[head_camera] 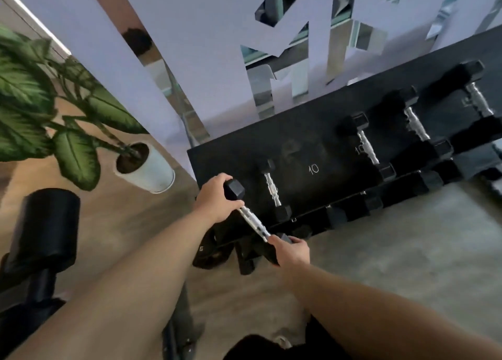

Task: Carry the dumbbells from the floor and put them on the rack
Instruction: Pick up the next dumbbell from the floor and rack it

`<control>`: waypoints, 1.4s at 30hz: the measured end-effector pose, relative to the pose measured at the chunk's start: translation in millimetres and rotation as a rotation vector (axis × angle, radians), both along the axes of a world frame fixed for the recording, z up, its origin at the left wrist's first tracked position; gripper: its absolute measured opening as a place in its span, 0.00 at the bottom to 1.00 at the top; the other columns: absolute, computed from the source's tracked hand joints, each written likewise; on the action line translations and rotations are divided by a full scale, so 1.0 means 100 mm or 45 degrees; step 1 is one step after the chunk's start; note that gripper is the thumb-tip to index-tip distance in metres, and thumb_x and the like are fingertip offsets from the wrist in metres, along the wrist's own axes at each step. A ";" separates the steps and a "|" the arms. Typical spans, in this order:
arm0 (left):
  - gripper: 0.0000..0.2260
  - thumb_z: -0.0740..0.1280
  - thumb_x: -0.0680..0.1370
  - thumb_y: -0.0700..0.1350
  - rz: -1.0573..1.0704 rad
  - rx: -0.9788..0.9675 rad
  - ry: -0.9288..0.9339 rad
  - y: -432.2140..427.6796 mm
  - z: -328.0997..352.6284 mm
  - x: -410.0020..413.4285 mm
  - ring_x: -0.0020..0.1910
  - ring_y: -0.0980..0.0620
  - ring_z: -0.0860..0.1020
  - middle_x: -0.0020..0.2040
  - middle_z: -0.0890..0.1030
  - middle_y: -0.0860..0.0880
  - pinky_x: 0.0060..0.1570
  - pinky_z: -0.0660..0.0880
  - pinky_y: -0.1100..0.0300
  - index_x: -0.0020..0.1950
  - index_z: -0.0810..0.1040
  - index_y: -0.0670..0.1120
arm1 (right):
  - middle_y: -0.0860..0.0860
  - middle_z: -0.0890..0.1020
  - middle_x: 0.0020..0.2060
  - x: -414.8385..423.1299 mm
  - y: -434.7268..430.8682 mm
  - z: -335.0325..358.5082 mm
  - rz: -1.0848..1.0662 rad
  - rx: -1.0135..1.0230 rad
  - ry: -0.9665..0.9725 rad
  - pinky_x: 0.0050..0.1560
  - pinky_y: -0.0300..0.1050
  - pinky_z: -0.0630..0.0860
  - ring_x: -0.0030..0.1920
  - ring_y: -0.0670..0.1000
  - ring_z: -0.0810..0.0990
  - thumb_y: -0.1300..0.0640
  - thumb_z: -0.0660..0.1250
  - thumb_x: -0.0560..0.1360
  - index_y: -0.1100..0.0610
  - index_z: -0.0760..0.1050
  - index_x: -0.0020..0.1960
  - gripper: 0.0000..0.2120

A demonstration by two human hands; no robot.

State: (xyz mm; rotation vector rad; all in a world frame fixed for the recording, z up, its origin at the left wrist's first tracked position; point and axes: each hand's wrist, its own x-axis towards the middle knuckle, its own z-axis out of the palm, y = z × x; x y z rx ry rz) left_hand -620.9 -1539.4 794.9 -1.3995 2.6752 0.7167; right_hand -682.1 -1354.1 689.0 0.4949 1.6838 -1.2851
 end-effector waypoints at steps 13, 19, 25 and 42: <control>0.32 0.80 0.69 0.54 -0.206 -0.049 -0.135 -1.45 -0.72 -0.09 0.50 0.51 0.75 0.56 0.75 0.49 0.48 0.74 0.57 0.69 0.72 0.54 | 0.52 0.80 0.55 0.14 -1.34 -0.55 0.013 0.137 -0.002 0.34 0.38 0.70 0.40 0.44 0.76 0.52 0.81 0.70 0.57 0.72 0.71 0.34; 0.31 0.79 0.72 0.51 -0.355 0.061 -0.182 -1.83 -1.23 -0.07 0.62 0.46 0.76 0.63 0.78 0.47 0.57 0.77 0.51 0.72 0.71 0.50 | 0.52 0.79 0.54 0.41 -1.72 -0.93 -0.072 0.273 -0.065 0.33 0.41 0.74 0.43 0.49 0.79 0.54 0.81 0.70 0.56 0.70 0.71 0.34; 0.32 0.77 0.74 0.49 -0.348 0.143 -0.182 -1.99 -1.58 -0.12 0.64 0.46 0.77 0.66 0.77 0.46 0.61 0.76 0.53 0.75 0.68 0.53 | 0.56 0.78 0.65 0.44 -1.86 -1.18 -0.091 0.411 0.057 0.46 0.43 0.78 0.48 0.51 0.78 0.51 0.81 0.70 0.54 0.71 0.71 0.33; 0.27 0.73 0.76 0.54 -0.647 0.368 -0.261 -2.23 -1.47 -0.23 0.70 0.49 0.71 0.72 0.71 0.52 0.69 0.69 0.53 0.74 0.71 0.52 | 0.53 0.79 0.63 -0.09 -1.92 -0.85 0.368 0.495 0.323 0.57 0.44 0.76 0.61 0.55 0.80 0.50 0.71 0.75 0.52 0.78 0.67 0.21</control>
